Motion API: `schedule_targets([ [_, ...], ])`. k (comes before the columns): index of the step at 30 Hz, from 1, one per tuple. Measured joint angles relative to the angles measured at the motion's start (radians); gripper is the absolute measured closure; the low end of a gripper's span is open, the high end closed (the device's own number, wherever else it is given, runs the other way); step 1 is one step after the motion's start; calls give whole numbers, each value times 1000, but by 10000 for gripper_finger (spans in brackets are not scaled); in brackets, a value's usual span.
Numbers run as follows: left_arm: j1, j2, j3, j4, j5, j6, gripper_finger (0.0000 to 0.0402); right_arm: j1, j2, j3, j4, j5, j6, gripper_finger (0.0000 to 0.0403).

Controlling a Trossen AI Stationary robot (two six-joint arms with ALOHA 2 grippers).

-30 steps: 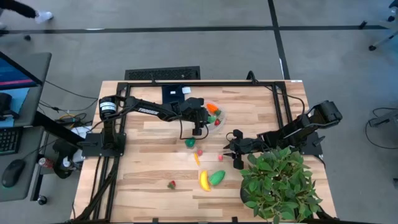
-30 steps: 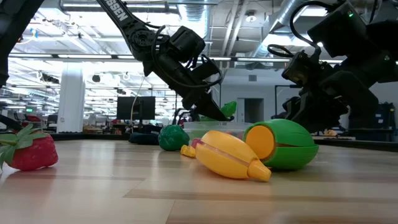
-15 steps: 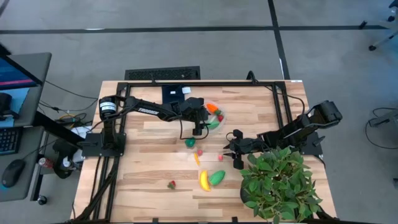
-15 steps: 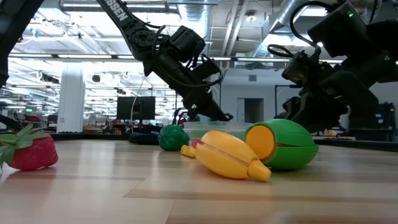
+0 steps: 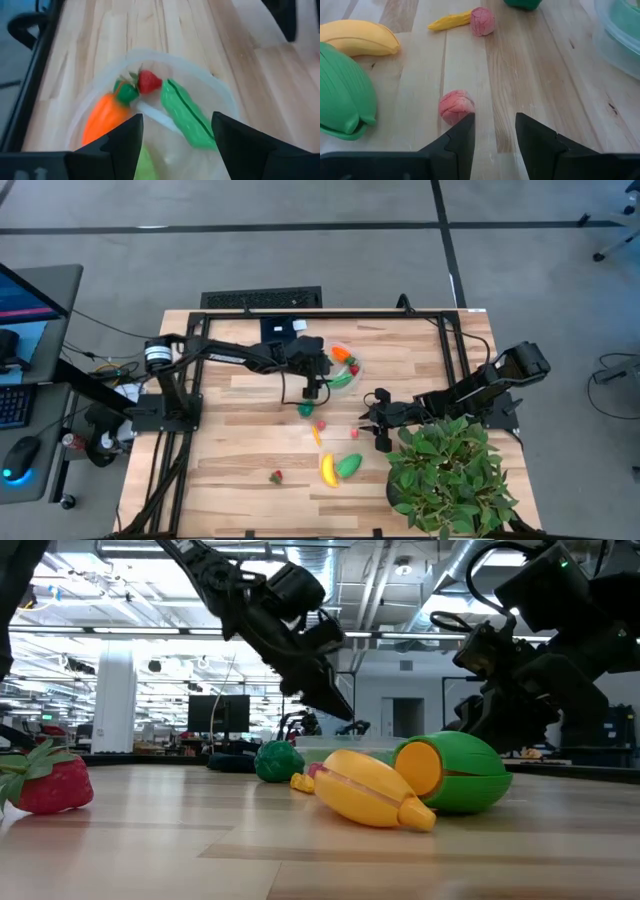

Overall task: Pick and placing Produce into tupperware
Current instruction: Put the right pink peach into the transparent container

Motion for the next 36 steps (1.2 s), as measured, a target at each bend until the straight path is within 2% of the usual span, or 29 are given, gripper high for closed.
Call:
schedule_targets([
  [11, -6, -133, 0, -348, 9, -54, 173, 27, 60, 0, 69, -8, 25, 269],
  [18, -5, -139, 0, -465, 7, -62, 173, 25, 99, 1, 157, -56, 28, 269],
  [23, -5, -139, 0, -514, 8, -73, 173, 25, 103, 1, 159, -56, 63, 269],
  [29, -5, -141, 0, -673, 7, -98, 173, 26, 103, 1, 165, -56, 79, 269],
  [36, -9, -222, 0, -743, -40, -135, 173, 26, 103, 1, 169, -56, 80, 269],
])
